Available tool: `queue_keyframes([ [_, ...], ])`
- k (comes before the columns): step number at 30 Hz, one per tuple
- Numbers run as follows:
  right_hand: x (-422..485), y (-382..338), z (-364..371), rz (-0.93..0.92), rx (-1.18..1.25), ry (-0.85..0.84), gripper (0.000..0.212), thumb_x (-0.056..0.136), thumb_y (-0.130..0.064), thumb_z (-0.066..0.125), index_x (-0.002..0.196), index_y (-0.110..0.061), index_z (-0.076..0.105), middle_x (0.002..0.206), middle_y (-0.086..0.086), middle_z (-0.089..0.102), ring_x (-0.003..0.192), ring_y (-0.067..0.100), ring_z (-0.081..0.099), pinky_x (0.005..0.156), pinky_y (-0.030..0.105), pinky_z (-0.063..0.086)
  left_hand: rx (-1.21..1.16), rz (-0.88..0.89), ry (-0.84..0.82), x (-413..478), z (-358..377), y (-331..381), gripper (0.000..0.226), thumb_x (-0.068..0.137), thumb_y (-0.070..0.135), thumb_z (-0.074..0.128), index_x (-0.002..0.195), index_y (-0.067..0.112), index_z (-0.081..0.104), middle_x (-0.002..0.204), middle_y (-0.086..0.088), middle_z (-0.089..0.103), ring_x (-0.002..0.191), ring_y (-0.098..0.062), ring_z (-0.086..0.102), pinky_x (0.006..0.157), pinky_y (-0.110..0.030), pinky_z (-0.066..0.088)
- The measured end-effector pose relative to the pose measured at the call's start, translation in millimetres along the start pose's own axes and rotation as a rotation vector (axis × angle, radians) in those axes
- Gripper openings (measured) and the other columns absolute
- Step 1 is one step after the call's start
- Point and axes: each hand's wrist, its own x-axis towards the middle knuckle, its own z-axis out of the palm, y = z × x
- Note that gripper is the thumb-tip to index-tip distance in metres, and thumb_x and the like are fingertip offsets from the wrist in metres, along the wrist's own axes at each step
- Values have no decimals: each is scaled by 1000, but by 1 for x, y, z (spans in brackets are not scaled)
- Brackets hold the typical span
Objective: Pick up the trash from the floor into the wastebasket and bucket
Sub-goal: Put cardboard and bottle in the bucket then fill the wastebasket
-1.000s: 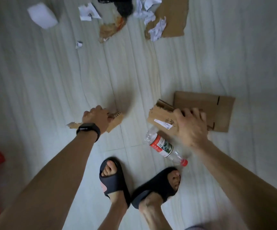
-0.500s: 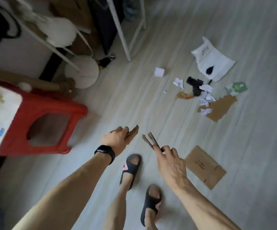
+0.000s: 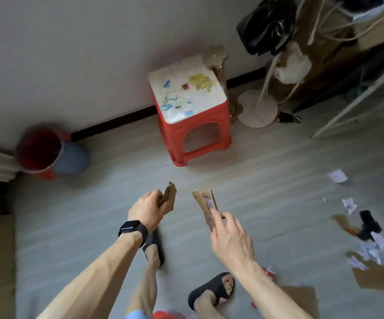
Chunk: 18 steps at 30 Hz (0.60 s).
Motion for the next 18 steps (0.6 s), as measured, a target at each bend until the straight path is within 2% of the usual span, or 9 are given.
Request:
queue_keyframes([
  [4,29,-83,9,-146,-55,-44,65,95,-23,51,153,-36,26,122,-5,51,104,21,54,62,38,51,-107,-168,64,-3,-35,-93,27,86,54,52,80,28,45,76,8,59,70,-20,57,60,-34,49],
  [7,60,-155,20,-218,-112,-90,65,97,-23,48,154,-37,20,126,-6,48,108,21,51,67,38,49,-215,-286,97,14,-56,-168,25,88,52,55,83,29,49,80,8,61,73,-21,57,61,-33,48],
  [11,101,-239,32,-230,-201,-141,61,96,-23,47,151,-38,24,124,-5,48,109,21,51,71,39,48,-305,-354,104,43,-85,-246,24,89,51,56,88,28,52,85,4,62,78,-24,57,67,-34,49],
  [15,134,-340,52,-283,-276,-209,63,93,-24,47,149,-40,23,121,-6,48,106,21,52,69,40,49,-399,-439,108,63,-124,-332,24,89,50,57,86,28,51,84,6,60,76,-22,54,65,-31,44],
  [18,166,-405,59,-333,-276,-199,60,95,-29,45,150,-38,23,122,-5,49,105,22,52,68,40,52,-473,-496,130,85,-154,-381,26,89,50,59,81,27,50,80,8,60,75,-20,55,63,-30,41],
])
